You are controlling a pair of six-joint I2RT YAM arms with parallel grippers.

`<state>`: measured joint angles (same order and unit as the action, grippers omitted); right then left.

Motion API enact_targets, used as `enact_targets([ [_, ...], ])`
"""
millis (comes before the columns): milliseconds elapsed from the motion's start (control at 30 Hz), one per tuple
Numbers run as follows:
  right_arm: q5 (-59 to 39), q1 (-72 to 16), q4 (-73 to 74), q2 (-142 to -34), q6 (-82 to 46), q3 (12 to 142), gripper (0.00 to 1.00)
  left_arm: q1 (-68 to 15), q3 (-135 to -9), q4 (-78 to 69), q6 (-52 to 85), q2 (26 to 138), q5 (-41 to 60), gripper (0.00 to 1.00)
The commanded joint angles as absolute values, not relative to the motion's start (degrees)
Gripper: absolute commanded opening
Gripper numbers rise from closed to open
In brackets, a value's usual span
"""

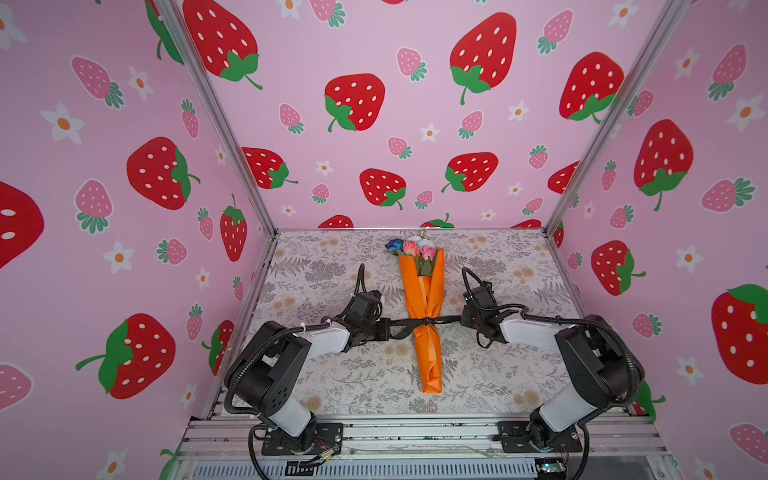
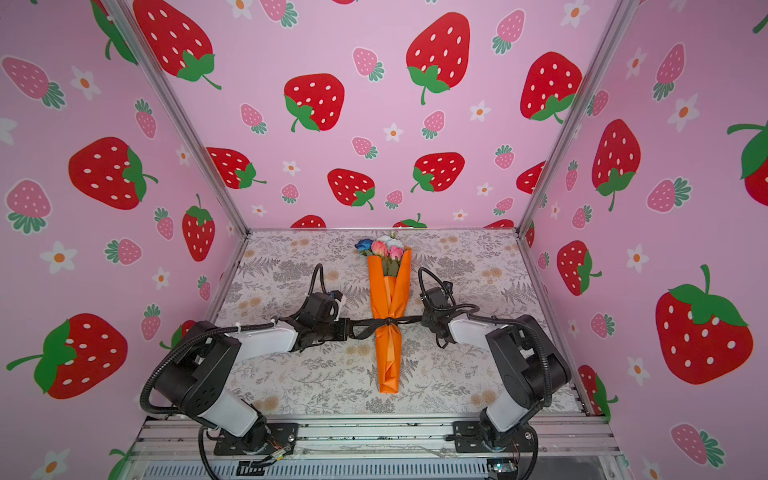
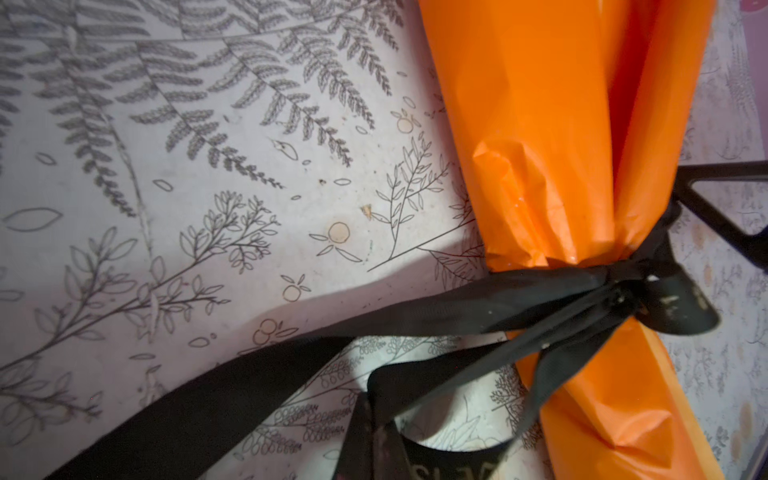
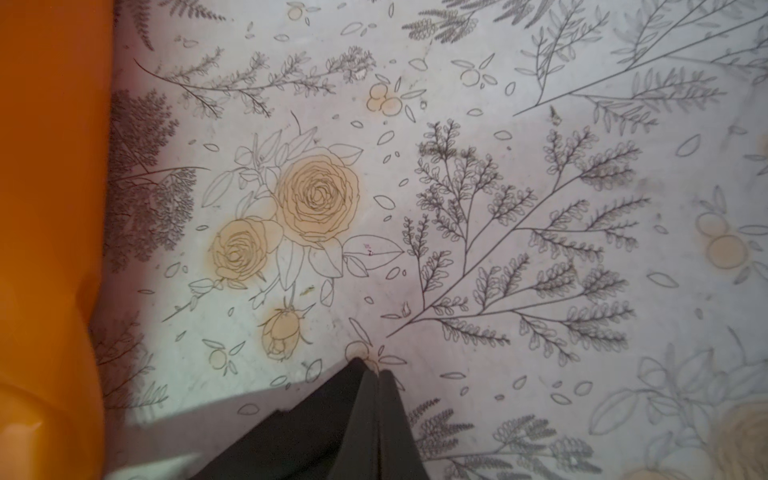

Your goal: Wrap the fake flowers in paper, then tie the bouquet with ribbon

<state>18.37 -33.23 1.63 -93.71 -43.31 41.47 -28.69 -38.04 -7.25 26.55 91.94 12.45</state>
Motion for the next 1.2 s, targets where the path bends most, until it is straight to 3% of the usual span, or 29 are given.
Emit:
enact_targets([
  [0, 23.54, -31.73, -1.26, -95.17, -42.58, 42.69, 0.0, -27.1, -36.42, -4.88, 28.78, 92.56, 8.23, 0.0],
  [400, 24.7, -30.0, -0.5, -95.25, -41.53, 41.87, 0.0, -25.57, -34.66, -6.08, 30.49, 92.07, 4.83, 0.0],
  [1167, 18.28, -24.51, 6.37, -91.63, -39.47, 36.58, 0.0, -24.22, -31.46, -11.1, 32.79, 90.81, 4.83, 0.0],
])
